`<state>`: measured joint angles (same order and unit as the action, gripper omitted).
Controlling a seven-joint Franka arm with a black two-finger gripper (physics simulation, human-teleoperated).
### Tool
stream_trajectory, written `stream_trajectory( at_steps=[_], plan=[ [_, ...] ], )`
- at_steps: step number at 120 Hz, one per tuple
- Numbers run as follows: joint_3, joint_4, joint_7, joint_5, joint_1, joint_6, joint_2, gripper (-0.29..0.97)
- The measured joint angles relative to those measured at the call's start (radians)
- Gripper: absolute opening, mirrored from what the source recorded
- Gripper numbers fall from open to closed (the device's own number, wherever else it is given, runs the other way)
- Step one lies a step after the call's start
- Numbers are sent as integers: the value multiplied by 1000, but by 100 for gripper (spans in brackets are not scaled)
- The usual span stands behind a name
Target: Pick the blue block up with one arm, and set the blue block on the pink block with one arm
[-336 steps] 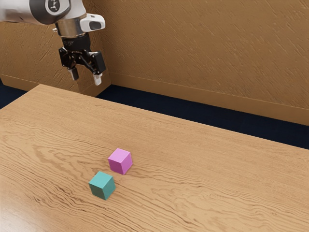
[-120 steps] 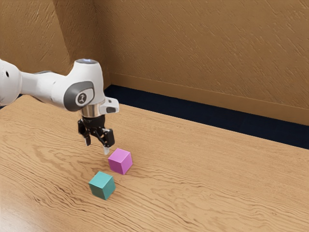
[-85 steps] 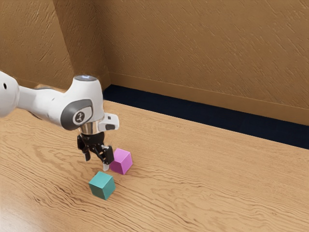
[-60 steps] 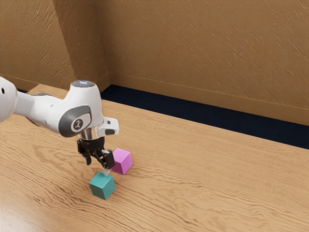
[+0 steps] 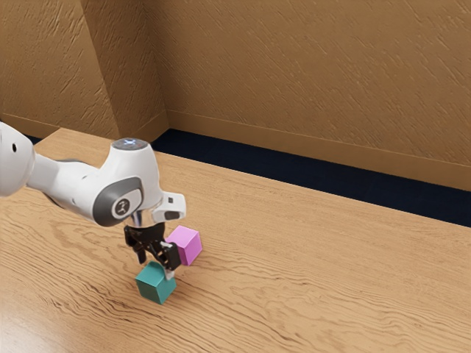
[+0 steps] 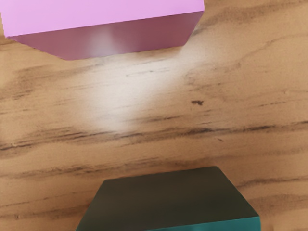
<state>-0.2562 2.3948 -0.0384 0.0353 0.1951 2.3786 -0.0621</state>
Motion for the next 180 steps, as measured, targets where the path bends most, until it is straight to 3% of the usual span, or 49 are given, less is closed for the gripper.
stream_trajectory(
  at_steps=[66,98,129,154,166,180],
  plan=[
    [2,14,-3,2,3,42,-65,68],
    [2,11,-5,3,2,47,-66,45],
    [2,3,-3,6,0,45,-53,41],
    [2,-86,5,14,-5,-22,-3,38],
    [50,-128,10,17,-42,-82,16,37],
    [61,-253,15,21,-39,-156,-30,37]
  ],
)
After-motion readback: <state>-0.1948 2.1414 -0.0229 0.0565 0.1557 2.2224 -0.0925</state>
